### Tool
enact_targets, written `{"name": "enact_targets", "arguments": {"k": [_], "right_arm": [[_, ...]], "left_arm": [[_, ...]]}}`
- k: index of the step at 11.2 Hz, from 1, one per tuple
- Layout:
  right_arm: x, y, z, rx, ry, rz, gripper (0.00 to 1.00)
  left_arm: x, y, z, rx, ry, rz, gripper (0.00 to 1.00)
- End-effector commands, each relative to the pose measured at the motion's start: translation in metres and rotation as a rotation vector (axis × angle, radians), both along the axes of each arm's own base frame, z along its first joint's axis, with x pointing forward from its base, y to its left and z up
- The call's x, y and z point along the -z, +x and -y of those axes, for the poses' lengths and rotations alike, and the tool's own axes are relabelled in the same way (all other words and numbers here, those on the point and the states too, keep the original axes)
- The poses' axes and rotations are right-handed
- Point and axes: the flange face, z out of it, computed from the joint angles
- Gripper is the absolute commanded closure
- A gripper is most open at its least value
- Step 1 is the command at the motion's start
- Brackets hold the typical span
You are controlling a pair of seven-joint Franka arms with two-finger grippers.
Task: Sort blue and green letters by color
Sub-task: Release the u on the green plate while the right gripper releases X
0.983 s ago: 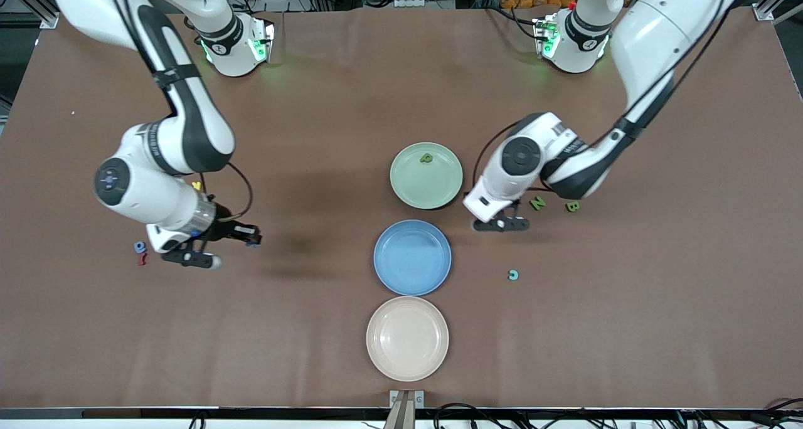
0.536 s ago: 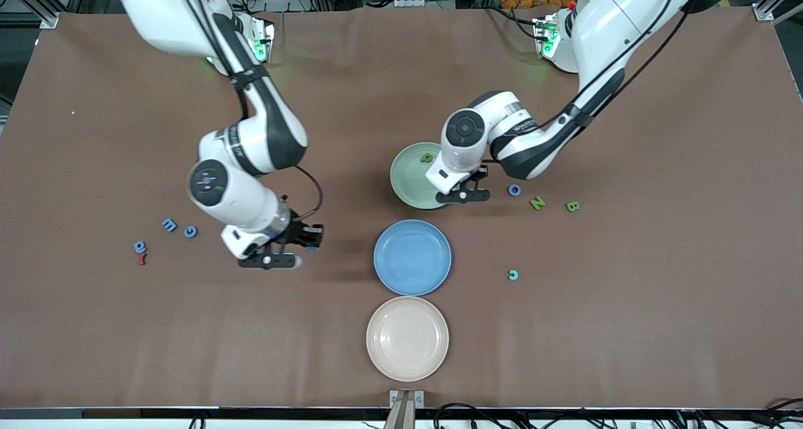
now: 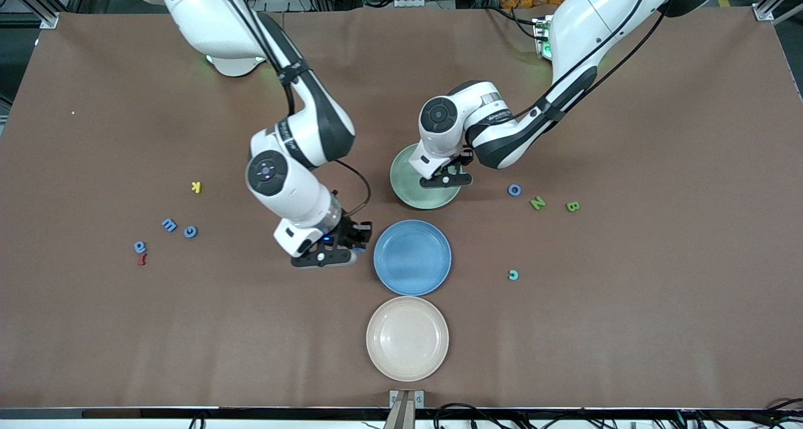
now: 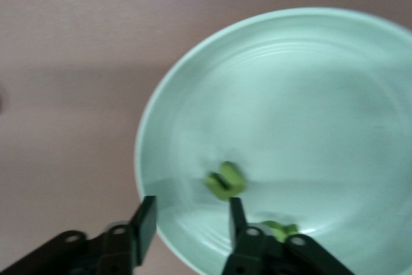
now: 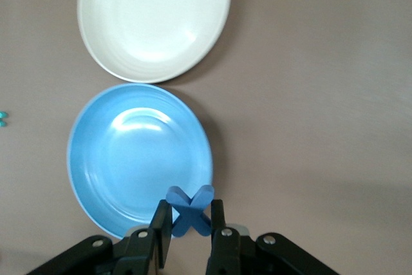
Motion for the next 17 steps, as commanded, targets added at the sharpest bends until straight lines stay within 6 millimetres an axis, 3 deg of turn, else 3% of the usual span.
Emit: {"name": "enact_targets", "arguments": {"k": [1, 5, 6, 8, 11, 12, 14, 16, 17], "right_arm": [[0.035, -0.004, -0.046, 0.011, 0.035, 0.076, 0.78], [0.080, -0.029, -0.092, -0.006, 0.076, 0.167, 0.77], [0.083, -0.031, -0.096, 0.005, 0.086, 0.190, 0.68], [0.089, -0.038, -0.104, 0.021, 0.088, 0.185, 0.00], [0.085, -0.038, -0.101, 0.006, 0.078, 0.189, 0.00], [0.079, -0.031, -0.090, 0.018, 0.073, 0.188, 0.00], [0.081, -0.014, -0.044, 0.029, 0.038, 0.183, 0.00], [0.076, 0.010, 0.017, -0.014, -0.008, 0.165, 0.00], [0.067, 0.023, 0.053, -0.059, -0.030, 0.145, 0.00]], "left_arm": [[-0.010, 0.023, -0.032, -0.047, 0.063, -0.004, 0.00], [-0.017, 0.058, -0.082, -0.112, 0.065, 0.009, 0.00], [-0.015, 0.060, -0.097, -0.118, 0.072, 0.025, 0.00], [-0.015, 0.062, -0.129, -0.150, 0.074, 0.051, 0.00], [-0.004, 0.058, -0.179, -0.193, 0.076, 0.067, 0.00], [0.000, 0.053, -0.196, -0.191, 0.061, 0.100, 0.00], [-0.003, 0.055, -0.217, -0.277, 0.059, 0.126, 0.00], [-0.002, 0.072, -0.252, -0.333, 0.063, 0.145, 0.00], [-0.003, 0.075, -0.254, -0.360, 0.052, 0.161, 0.00]]}}
